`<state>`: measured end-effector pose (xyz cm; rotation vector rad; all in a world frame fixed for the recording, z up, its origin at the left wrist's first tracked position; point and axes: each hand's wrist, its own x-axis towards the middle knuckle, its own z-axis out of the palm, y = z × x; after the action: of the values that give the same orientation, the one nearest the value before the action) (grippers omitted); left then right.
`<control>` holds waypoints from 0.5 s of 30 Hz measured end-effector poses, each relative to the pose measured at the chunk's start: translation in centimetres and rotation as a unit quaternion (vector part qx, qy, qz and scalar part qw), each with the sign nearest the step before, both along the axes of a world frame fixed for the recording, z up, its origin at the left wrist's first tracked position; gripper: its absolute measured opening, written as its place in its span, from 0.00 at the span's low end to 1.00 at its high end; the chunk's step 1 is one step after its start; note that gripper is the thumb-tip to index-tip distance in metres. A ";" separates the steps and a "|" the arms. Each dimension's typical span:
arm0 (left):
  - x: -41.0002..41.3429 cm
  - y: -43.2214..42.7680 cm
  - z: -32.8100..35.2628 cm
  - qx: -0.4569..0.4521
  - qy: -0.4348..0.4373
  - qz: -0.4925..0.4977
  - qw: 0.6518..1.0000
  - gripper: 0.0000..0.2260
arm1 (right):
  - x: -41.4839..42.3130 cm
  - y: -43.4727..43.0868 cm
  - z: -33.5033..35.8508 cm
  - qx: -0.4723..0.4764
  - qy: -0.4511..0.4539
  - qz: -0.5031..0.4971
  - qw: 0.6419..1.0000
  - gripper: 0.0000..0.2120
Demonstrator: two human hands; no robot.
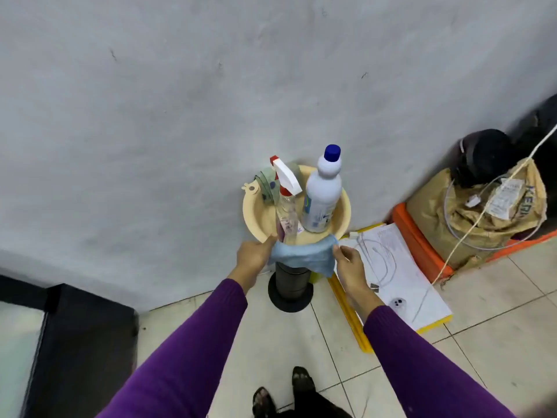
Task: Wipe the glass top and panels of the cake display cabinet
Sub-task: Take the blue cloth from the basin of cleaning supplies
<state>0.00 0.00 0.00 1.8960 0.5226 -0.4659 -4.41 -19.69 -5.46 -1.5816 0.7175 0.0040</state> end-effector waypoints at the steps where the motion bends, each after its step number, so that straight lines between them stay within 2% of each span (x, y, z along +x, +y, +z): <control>1: -0.2 -0.2 0.0 -0.024 -0.011 0.026 0.999 0.19 | 0.2 0.3 -0.1 0.032 -0.001 0.023 0.999 0.19; 3: -0.3 -0.2 -1.0 -0.056 -0.028 0.070 0.996 0.18 | 0.4 0.4 -0.2 0.077 0.015 0.054 0.995 0.19; 5: -0.4 -0.3 -1.9 -0.080 -0.016 0.071 0.994 0.17 | 0.5 0.5 -0.1 0.102 0.029 0.045 0.993 0.15; 10: -0.4 -0.4 -2.6 -0.090 0.010 0.055 0.994 0.16 | -0.5 0.0 1.2 0.088 -0.021 -0.016 0.996 0.09; 15: -2.5 0.2 -0.1 -0.087 -0.076 0.043 0.992 0.12 | -1.7 -0.3 5.0 0.069 -0.087 0.018 0.994 0.02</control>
<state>-2.49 0.15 -0.09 1.7180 0.4461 -0.2985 -6.07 -20.00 -0.49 -1.4418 0.5418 -0.0557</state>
